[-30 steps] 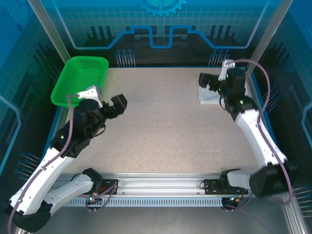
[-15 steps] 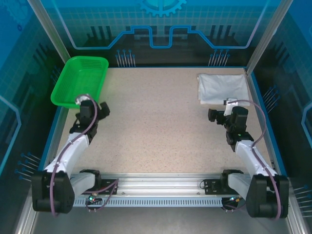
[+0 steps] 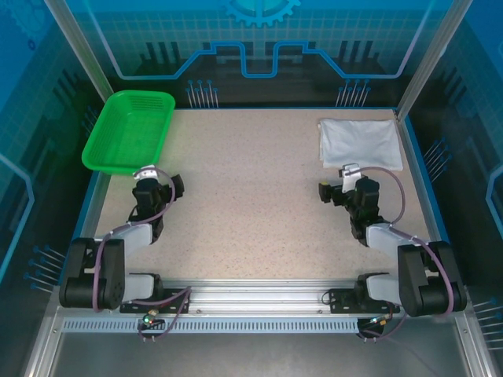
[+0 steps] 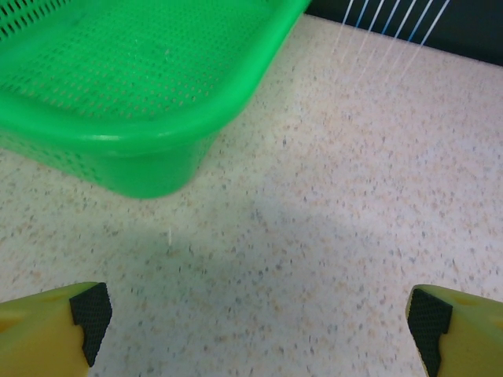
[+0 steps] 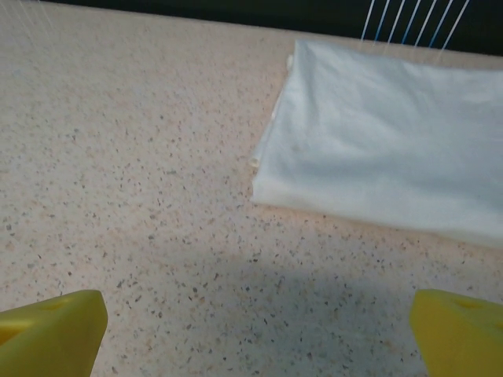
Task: Fold and stack the t-shirts
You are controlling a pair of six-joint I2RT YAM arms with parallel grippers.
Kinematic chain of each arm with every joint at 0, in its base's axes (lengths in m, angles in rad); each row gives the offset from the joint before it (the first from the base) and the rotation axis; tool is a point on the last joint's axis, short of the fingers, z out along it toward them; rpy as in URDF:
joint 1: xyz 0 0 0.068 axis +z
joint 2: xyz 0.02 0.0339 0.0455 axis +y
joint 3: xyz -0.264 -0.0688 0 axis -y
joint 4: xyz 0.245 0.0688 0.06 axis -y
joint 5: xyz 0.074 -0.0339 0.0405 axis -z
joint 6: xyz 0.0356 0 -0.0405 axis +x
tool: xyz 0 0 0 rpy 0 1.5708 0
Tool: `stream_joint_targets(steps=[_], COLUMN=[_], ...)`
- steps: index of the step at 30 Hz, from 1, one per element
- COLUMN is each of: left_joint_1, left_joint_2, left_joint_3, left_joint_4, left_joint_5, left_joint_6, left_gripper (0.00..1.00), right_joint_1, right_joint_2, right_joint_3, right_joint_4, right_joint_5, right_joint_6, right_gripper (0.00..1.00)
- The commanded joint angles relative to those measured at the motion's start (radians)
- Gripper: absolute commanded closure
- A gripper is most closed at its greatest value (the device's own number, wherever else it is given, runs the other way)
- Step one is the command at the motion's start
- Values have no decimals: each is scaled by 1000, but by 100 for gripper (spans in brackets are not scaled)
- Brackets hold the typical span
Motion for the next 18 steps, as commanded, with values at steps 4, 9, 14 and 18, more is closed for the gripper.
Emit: stream_joint_targets(steps=[4, 9, 14, 18], left_joint_1=[1, -21, -79, -43], left_joint_2=[106, 170, 227, 224], left_joint_3=[-38, -48, -28, 37], left_joint_4=[300, 381, 405, 276], left_joint_5=[97, 223, 187, 165], left_joint_6=[75, 153, 223, 166], left_gripper=[1, 1, 1, 1], right_joint_1=[-59, -14, 31, 33], right_joint_2=[74, 106, 155, 226], right_joint_3=[-53, -88, -154, -84], right_joint_4=[268, 363, 524, 469], right_joint_5=[-56, 37, 91, 165], right_joint_6=[28, 8, -22, 2], right_gripper=[0, 0, 0, 0])
